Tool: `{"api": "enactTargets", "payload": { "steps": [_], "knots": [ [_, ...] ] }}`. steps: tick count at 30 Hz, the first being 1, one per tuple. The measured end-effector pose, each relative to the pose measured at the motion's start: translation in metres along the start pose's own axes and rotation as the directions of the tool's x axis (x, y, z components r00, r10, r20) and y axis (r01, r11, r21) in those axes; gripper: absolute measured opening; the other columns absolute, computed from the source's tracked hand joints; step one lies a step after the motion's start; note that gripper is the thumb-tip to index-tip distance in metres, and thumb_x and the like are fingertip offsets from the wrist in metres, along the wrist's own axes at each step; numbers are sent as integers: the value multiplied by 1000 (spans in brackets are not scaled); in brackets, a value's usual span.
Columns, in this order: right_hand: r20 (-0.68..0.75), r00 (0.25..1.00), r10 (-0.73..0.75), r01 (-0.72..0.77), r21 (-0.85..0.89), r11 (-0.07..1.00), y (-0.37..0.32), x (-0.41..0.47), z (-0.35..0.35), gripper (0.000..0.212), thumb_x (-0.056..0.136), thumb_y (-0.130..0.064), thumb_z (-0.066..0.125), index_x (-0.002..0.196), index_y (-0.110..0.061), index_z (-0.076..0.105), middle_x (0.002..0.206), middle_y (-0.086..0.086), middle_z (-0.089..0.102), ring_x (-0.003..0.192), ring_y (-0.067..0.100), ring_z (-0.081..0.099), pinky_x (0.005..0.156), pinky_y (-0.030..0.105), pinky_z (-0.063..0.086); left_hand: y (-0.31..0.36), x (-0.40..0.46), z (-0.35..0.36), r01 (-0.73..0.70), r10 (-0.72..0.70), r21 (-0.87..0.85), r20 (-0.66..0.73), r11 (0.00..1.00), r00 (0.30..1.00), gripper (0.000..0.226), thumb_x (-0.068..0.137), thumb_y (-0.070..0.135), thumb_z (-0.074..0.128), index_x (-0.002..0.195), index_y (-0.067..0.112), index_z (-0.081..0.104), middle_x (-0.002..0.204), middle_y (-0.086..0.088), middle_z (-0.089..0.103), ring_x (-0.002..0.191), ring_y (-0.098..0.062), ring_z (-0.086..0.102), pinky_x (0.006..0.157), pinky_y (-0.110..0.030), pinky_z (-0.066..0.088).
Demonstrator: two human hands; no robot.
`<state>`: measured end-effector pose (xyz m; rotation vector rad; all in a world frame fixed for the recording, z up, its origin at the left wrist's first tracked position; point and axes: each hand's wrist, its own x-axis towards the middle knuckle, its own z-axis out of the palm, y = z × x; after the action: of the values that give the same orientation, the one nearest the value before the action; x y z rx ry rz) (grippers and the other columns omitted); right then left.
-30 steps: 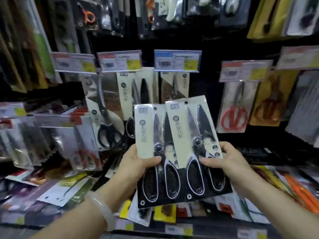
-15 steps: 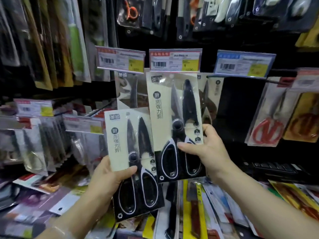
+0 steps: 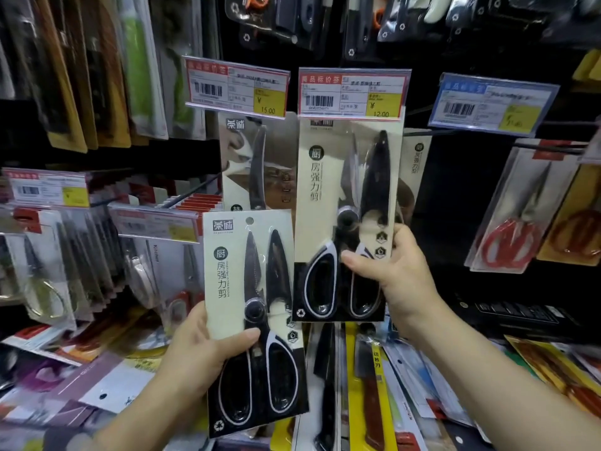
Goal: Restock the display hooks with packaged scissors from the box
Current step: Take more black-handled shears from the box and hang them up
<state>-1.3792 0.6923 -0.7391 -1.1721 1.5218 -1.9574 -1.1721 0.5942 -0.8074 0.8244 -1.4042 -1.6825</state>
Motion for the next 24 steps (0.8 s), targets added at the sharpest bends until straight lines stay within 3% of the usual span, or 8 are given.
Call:
{"api": "enactTargets", "payload": {
  "steps": [4, 8, 11, 13, 15, 18, 20, 24],
  "knots": [
    [-7, 997, 75, -75, -1, 997, 0, 13, 4, 38, 72, 0, 74, 99, -18, 54, 98, 8, 69, 95, 27, 67, 87, 43, 54, 0, 1, -2, 3, -3, -9, 13, 1000, 1000, 69, 51, 7, 76, 117, 9, 55, 100, -12, 74, 91, -30, 70, 80, -42, 53],
    [-49, 988, 143, -144, -21, 989, 7, 30, 7, 43, 73, -11, 76, 108, -17, 53, 108, 9, 67, 101, 28, 65, 94, 48, 50, -2, -2, -5, -1, 1, -9, 7, 1000, 1000, 57, 62, -7, 74, 114, 9, 56, 94, -7, 76, 81, -21, 73, 70, -33, 52],
    [-121, 968, 220, -244, -241, 939, 11, 38, 6, 75, 70, -39, 77, 130, -16, 39, 129, 6, 55, 116, 24, 56, 101, 46, 45, -2, -5, -8, 2, -2, 1, -1, 1000, 1000, 62, 60, -8, 79, 115, 9, 57, 97, -8, 75, 81, -19, 73, 71, -33, 52],
    [-206, 962, 181, -254, -422, 871, 11, 32, 3, 93, 67, -53, 73, 139, -15, 29, 140, 5, 44, 126, 23, 46, 105, 44, 41, -2, -6, -10, -3, 3, -3, -18, 1000, 1000, 55, 65, -9, 75, 114, 10, 57, 97, -8, 75, 79, -18, 73, 70, -33, 52],
    [-193, 974, 121, -198, -456, 868, 8, 17, 3, 74, 76, -48, 69, 135, -15, 39, 133, 4, 50, 120, 19, 50, 97, 35, 47, -1, -7, -8, -2, 2, -4, -17, 1000, 1000, 54, 66, -9, 73, 113, 12, 57, 94, -6, 76, 82, -20, 73, 71, -33, 52],
    [132, 964, 233, -153, -442, 884, 6, -13, 16, 38, 84, -34, 65, 115, -13, 58, 107, 7, 66, 98, 17, 64, 77, 19, 50, 2, -6, 0, -11, 11, 25, 11, 1000, 1000, 70, 50, -3, 83, 114, 12, 57, 96, -6, 75, 93, -27, 70, 77, -37, 52],
    [281, 910, 306, -173, -411, 895, 13, -25, 26, 28, 85, -28, 64, 110, -15, 58, 101, 9, 70, 92, 19, 67, 78, 24, 54, 5, -6, 11, -12, 12, 9, 38, 1000, 999, 71, 50, -5, 83, 114, 11, 57, 98, -9, 75, 94, -29, 70, 80, -39, 53],
    [228, 940, 254, -200, -236, 951, 18, -26, 25, 14, 89, -9, 60, 101, -10, 54, 99, 21, 70, 83, 29, 68, 74, 39, 56, 9, -5, 32, -54, 54, 7, 69, 998, 996, 57, 64, -12, 74, 113, 11, 57, 99, -9, 75, 92, -25, 71, 78, -35, 56]
  ]
}}
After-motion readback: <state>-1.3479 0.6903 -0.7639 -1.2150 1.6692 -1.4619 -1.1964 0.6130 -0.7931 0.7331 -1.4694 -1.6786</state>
